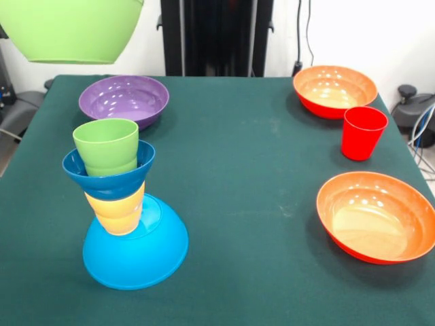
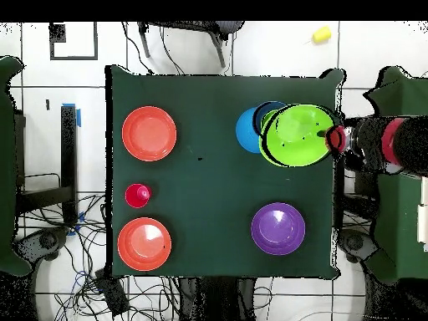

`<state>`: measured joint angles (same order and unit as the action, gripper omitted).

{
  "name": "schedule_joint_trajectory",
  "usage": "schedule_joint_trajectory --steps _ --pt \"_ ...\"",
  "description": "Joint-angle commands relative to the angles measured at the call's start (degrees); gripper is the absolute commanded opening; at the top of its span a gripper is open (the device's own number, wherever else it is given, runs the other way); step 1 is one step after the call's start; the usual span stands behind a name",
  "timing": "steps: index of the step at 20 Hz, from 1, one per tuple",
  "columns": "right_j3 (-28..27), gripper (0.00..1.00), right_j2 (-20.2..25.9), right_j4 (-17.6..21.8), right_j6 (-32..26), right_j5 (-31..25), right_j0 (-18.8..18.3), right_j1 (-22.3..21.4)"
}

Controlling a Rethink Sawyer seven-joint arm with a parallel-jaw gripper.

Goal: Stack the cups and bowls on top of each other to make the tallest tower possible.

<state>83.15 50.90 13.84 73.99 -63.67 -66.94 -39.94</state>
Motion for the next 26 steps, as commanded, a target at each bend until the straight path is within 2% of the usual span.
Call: schedule_joint_trajectory --steps 1,7,12,17,26 --pt "3.55 0.00 1.32 2.53 -6.74 3.37 3.26 1.96" --pt "5.61 0.00 -0.85 6.17 -3.35 7.21 5.64 -0.83" --pt "10.83 0.00 -1.48 7.46 0.75 11.59 6.98 -4.94" --pt "15.07 0.00 -3.40 9.40 4.93 16.54 10.03 -8.05" --pt "19.00 0.00 -5.95 7.02 9.38 20.80 14.99 -11.02"
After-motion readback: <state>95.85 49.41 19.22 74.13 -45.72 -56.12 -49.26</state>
